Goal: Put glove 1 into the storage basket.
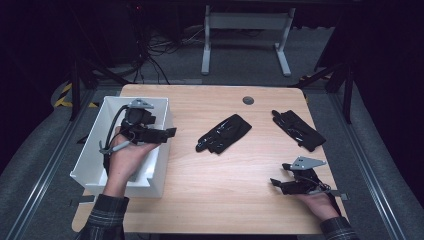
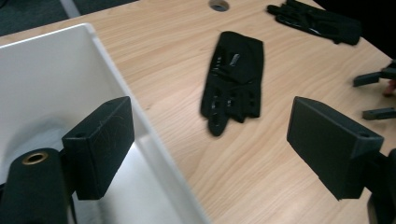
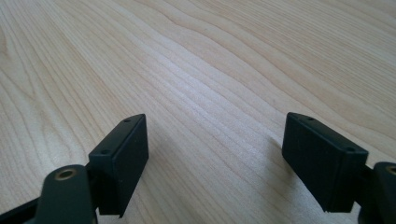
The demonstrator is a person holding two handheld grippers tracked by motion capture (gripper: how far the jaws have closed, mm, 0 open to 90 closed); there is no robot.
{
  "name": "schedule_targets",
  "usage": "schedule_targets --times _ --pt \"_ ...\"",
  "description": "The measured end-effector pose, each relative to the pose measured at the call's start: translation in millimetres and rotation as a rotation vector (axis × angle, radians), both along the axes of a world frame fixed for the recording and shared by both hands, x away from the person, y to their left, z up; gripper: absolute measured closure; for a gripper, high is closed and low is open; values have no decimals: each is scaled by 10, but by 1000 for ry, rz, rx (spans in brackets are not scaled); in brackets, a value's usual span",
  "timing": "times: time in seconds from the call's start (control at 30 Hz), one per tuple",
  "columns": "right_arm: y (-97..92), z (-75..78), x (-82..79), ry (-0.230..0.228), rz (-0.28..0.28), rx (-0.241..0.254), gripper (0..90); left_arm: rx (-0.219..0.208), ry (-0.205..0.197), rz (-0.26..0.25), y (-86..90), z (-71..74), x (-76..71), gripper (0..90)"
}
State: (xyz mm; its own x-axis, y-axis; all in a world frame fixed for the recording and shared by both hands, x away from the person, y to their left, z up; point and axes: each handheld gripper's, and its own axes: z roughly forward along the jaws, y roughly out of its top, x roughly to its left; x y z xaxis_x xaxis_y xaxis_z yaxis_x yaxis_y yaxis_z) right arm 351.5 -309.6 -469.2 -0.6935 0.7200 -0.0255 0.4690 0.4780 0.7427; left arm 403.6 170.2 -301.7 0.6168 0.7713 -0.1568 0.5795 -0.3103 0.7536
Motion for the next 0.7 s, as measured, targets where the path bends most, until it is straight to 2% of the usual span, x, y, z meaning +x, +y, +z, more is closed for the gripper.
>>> schedule_targets --times 0.07,0.1,0.23,0.33,0.37,0.6,0.7 --pt "0 0 0 0 0 0 233 1 -4 -17 -60 7 -9 158" --pt "0 0 0 0 0 0 233 -4 -6 -42 -167 18 -29 158" --pt "0 0 0 0 0 0 233 3 -9 -75 -318 23 -54 158" --pt "0 0 0 0 0 0 233 -7 -7 -110 -482 2 -81 158" --pt "0 0 0 0 0 0 233 -7 -7 -110 -482 2 -81 158" --pt "0 0 0 0 1 0 231 -3 0 -192 -812 -153 -134 161" --pt "2 0 -1 0 0 -1 228 1 -2 -210 -884 -209 -150 161"
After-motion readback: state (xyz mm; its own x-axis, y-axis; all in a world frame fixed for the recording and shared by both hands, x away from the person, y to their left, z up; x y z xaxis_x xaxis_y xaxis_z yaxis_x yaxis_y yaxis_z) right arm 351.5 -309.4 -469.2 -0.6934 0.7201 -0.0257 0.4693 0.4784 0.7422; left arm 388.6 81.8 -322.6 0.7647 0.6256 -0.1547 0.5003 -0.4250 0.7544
